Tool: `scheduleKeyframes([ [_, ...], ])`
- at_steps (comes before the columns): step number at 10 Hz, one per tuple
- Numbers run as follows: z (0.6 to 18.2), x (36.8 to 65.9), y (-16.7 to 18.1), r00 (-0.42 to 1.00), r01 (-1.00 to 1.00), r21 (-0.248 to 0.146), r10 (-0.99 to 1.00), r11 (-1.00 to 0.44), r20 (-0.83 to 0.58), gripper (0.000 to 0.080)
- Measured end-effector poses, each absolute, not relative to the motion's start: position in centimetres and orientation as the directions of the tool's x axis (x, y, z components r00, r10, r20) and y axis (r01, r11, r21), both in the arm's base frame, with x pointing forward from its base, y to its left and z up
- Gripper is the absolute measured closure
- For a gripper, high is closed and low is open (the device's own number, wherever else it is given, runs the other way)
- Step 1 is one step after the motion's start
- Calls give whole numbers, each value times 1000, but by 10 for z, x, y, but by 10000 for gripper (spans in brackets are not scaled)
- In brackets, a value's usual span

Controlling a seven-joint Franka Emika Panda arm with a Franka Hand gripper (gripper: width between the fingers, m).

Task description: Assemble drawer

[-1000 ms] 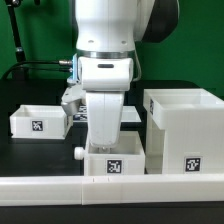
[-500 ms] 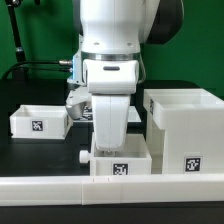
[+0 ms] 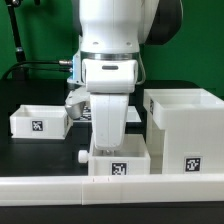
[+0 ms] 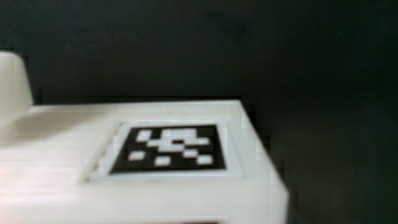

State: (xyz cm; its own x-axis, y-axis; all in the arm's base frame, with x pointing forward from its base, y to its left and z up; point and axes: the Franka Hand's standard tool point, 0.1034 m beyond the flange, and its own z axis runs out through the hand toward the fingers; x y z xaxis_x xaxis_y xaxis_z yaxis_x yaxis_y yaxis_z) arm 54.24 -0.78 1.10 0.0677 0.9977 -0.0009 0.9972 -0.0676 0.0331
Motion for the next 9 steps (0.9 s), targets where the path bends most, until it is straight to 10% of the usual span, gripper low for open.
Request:
scheduleKeyframes([
  [9, 9, 539, 7, 64, 998, 25, 998, -63, -21, 757],
])
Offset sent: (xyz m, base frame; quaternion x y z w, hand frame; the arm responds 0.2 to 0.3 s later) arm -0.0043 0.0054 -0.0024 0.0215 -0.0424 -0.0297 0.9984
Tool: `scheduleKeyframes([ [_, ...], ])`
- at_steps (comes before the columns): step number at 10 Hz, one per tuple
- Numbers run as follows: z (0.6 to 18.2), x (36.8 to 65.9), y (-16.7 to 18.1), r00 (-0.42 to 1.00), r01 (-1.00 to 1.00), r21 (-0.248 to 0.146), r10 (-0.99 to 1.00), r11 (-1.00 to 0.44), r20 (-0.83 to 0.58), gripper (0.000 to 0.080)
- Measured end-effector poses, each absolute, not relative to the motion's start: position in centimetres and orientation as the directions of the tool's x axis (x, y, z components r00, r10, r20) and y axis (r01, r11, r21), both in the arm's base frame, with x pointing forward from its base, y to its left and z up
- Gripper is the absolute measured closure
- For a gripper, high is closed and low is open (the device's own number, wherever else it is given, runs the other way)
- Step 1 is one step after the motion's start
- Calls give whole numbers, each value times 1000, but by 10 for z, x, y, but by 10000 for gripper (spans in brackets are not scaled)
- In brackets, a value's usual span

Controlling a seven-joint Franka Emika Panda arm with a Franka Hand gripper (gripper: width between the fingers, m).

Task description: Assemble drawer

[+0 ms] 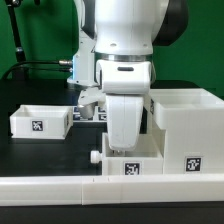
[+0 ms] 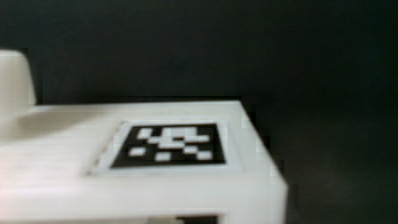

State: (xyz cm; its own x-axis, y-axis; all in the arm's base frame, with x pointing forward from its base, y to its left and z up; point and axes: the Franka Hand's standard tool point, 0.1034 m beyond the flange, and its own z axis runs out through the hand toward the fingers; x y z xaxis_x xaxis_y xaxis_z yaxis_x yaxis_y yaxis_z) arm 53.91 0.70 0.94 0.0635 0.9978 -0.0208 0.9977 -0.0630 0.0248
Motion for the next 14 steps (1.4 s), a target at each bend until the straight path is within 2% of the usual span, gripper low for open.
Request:
scheduleKeyframes([
  [14, 9, 541, 5, 24, 999, 31, 999, -23, -36, 757],
])
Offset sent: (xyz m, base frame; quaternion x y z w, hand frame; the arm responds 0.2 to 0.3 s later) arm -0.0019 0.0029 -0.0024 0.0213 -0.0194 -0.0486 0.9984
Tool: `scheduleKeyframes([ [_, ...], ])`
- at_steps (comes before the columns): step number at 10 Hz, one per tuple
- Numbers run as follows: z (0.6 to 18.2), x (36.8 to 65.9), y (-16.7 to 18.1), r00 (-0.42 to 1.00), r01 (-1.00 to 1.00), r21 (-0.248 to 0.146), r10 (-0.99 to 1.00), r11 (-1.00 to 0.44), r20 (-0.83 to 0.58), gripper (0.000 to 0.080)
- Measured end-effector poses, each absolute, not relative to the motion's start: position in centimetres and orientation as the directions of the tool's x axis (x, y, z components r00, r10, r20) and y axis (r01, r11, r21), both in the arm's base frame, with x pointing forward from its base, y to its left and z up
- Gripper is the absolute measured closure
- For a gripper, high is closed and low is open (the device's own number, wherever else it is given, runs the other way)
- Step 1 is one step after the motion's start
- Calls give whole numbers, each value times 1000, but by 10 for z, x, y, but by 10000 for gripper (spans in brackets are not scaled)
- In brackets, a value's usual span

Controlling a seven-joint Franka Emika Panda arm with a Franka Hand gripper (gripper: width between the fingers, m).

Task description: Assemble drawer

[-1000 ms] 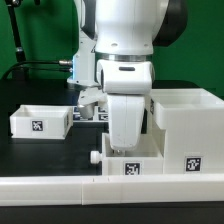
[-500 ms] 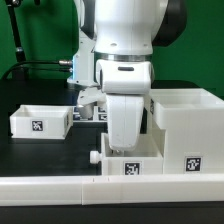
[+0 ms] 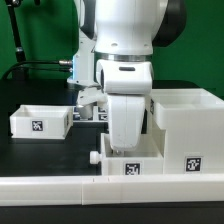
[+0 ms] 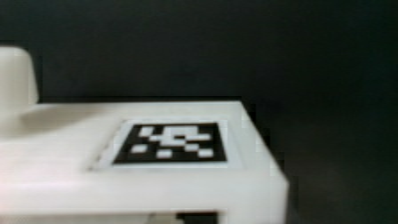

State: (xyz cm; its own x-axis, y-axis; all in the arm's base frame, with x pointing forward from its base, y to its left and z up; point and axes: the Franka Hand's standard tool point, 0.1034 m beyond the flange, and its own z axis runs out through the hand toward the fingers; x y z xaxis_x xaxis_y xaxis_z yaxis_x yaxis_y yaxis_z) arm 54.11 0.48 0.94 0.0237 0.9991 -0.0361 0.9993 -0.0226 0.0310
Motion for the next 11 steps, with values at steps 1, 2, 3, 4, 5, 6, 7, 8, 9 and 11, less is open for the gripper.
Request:
scheduleKeyframes([
  [1, 9, 542, 4, 30, 999, 33, 999, -29, -35, 757],
  [2, 9, 542, 3, 36, 999, 40, 999, -35, -34, 757],
  [3, 9, 542, 3, 36, 998, 49, 999, -35, -32, 757],
  [4, 9, 542, 3, 37, 998, 49, 999, -35, -32, 757],
  [5, 9, 542, 3, 36, 998, 49, 999, -34, -32, 757],
  [6, 9, 542, 5, 33, 998, 49, 999, -31, -31, 757],
  [7, 9, 542, 6, 38, 998, 49, 999, -36, -31, 757],
  [8, 9, 542, 8, 39, 998, 47, 999, -38, -32, 757],
  [9, 9, 542, 8, 40, 998, 45, 999, -39, -36, 757],
  [11, 9, 542, 5, 44, 998, 46, 998, -42, -40, 757],
])
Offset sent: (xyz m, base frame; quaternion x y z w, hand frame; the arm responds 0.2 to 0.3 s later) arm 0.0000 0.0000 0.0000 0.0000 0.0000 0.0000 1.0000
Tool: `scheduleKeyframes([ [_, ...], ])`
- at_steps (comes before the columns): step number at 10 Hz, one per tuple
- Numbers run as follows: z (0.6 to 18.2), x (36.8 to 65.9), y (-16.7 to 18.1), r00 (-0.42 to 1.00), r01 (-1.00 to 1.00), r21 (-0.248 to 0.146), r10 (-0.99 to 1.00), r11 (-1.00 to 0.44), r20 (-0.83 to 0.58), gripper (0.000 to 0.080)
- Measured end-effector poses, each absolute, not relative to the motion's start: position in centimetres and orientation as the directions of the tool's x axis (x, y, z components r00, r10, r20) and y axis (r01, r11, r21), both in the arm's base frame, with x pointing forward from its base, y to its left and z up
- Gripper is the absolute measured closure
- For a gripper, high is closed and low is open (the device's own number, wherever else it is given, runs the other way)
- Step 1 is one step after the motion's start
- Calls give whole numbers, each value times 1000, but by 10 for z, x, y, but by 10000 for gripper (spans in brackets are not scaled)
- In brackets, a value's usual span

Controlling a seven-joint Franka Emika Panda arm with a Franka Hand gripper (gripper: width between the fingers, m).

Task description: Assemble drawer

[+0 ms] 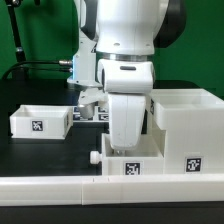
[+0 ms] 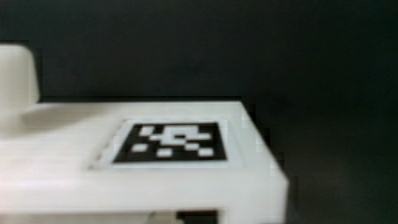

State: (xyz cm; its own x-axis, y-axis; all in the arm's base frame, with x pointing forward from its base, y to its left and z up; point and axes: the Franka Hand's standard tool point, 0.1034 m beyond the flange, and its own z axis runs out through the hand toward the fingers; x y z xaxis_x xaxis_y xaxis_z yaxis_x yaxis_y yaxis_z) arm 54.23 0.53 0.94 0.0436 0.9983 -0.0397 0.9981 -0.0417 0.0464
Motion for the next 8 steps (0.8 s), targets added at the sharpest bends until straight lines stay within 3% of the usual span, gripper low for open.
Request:
scheduleKeyframes([
  [8, 10, 541, 3, 25, 999, 21, 998, -24, -55, 757],
])
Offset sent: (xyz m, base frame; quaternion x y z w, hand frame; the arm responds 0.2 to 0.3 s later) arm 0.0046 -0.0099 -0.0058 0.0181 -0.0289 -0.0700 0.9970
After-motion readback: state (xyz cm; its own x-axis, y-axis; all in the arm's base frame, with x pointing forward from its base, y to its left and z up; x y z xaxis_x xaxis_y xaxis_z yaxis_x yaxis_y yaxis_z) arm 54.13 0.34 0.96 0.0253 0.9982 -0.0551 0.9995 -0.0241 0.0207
